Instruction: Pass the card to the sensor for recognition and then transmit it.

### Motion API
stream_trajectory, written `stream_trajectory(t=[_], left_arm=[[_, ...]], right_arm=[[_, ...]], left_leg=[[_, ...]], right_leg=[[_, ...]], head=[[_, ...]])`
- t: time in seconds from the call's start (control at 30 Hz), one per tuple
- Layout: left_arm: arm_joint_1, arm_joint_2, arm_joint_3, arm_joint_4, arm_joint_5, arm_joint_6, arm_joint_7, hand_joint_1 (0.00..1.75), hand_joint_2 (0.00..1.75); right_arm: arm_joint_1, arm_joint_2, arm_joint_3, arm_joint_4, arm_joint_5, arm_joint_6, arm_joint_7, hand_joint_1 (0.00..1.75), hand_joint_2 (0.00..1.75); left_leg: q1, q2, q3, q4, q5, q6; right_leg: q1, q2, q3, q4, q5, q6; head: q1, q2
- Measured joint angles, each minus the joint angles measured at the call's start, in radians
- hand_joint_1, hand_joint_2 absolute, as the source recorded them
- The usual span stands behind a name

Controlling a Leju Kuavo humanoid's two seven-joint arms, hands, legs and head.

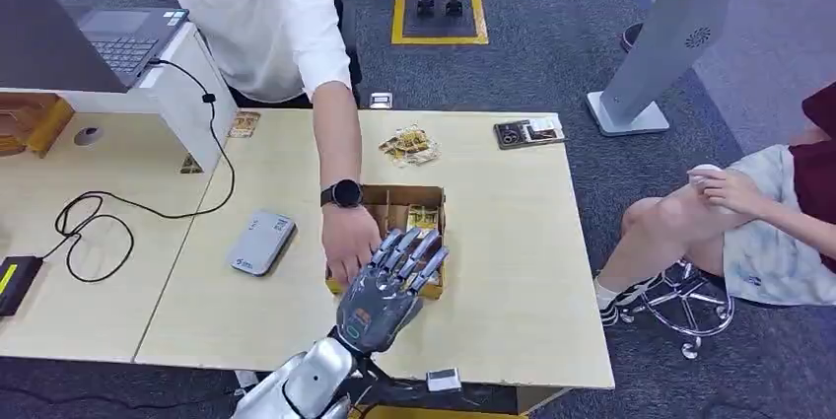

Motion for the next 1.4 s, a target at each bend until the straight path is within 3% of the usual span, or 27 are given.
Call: stream_trajectory(t=[0.17, 0.33, 0.83, 1.23, 1.4], left_arm=[[-0.059, 0.002, -0.058, 0.124, 0.003, 0.000, 0.014, 0.00, 1.75], [-0.093, 0.010, -0.088, 0.185, 0.022, 0.000, 0.014, 0.00, 1.75], [-0.112, 0.016, -0.114, 0.224, 0.029, 0.000, 0.049, 0.00, 1.75], [-0.112, 0.016, -0.114, 0.231, 0.001, -0.001, 0.155, 0.00, 1.75], [-0.112, 0.016, -0.114, 0.232, -0.001, -0.003, 0.171, 0.00, 1.75]], right_arm=[[0.000, 0.000, 0.000, 0.000, 0.000, 0.002, 0.000, 0.00, 1.75], [0.000, 0.000, 0.000, 0.000, 0.000, 0.004, 0.000, 0.00, 1.75], [0.000, 0.000, 0.000, 0.001, -0.002, 0.005, 0.000, 0.00, 1.75], [0.001, 0.000, 0.000, 0.001, -0.017, 0.003, 0.000, 0.00, 1.75], [0.001, 0.000, 0.000, 0.001, -0.022, 0.003, 0.000, 0.00, 1.75]], left_leg=[[0.000, 0.000, 0.000, 0.000, 0.000, 0.000], [0.000, 0.000, 0.000, 0.000, 0.000, 0.000], [0.000, 0.000, 0.000, 0.000, 0.000, 0.000], [0.000, 0.000, 0.000, 0.000, 0.000, 0.000], [0.000, 0.000, 0.000, 0.000, 0.000, 0.000]], right_leg=[[0.000, 0.000, 0.000, 0.000, 0.000, 0.000], [0.000, 0.000, 0.000, 0.000, 0.000, 0.000], [0.000, 0.000, 0.000, 0.000, 0.000, 0.000], [0.000, 0.000, 0.000, 0.000, 0.000, 0.000], [0.000, 0.000, 0.000, 0.000, 0.000, 0.000]], head=[[0.000, 0.000], [0.000, 0.000], [0.000, 0.000], [0.000, 0.000], [0.000, 0.000]])
